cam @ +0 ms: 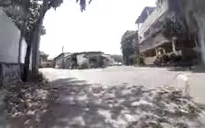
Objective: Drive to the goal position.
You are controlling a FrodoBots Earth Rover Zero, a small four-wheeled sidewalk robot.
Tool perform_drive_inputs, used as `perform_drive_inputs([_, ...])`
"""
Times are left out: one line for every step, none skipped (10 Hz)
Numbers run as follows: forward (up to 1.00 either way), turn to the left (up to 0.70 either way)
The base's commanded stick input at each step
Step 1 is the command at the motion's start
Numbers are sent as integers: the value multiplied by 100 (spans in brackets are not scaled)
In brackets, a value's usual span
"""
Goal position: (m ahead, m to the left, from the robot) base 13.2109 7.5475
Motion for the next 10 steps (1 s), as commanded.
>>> perform_drive_inputs([90, 0])
perform_drive_inputs([90, 0])
perform_drive_inputs([90, 0])
perform_drive_inputs([90, 0])
perform_drive_inputs([90, 0])
perform_drive_inputs([90, 0])
perform_drive_inputs([90, 0])
perform_drive_inputs([90, 0])
perform_drive_inputs([90, 0])
perform_drive_inputs([90, 0])
